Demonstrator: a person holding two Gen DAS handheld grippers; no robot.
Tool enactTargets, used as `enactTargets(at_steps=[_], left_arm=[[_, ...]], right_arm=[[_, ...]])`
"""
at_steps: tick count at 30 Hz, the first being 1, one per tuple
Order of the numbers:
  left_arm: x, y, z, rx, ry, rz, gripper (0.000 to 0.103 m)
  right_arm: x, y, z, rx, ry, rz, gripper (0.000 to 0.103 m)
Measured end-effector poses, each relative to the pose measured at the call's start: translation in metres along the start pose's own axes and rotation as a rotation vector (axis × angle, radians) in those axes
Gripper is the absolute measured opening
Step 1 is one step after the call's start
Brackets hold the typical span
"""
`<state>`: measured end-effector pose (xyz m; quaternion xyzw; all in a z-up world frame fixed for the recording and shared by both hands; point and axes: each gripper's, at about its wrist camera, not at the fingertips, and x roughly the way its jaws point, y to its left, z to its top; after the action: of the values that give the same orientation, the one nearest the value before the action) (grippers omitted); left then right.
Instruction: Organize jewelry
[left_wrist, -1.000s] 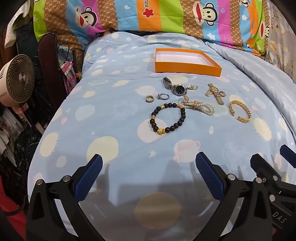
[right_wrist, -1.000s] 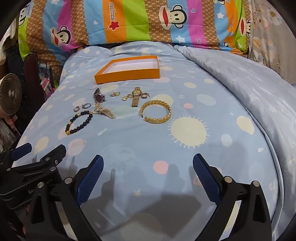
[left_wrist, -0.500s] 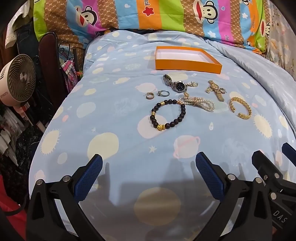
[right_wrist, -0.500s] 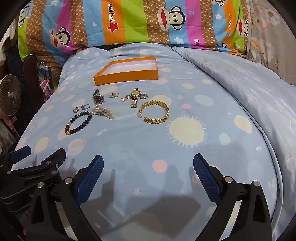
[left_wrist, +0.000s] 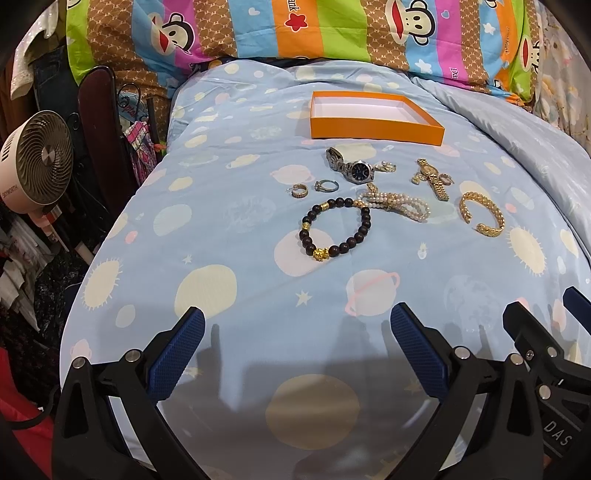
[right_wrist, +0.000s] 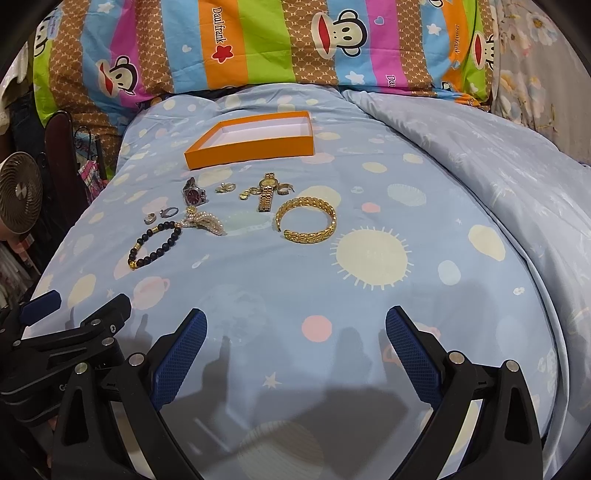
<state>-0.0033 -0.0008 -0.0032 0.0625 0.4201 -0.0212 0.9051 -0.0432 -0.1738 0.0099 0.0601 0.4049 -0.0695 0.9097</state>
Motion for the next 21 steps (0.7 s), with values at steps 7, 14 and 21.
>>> enactTargets(at_steps=[7, 14, 21], left_arm=[[0.0006, 0.0002, 0.0004, 0.001, 0.002, 0.0, 0.098], [0.0006, 0.0003, 0.0003, -0.002, 0.004, 0.001, 0.098], [0.0008, -0.0001, 0.0008, -0.001, 0.004, 0.001, 0.098]], right_arm=[[-0.001, -0.0002, -0.0002, 0.002, -0.007, -0.012, 0.096], [0.0003, 0.0007, 0.0, -0.002, -0.006, -0.016, 0.096], [0.0006, 0.0011, 0.0005, -0.002, -0.007, -0.017, 0.096]])
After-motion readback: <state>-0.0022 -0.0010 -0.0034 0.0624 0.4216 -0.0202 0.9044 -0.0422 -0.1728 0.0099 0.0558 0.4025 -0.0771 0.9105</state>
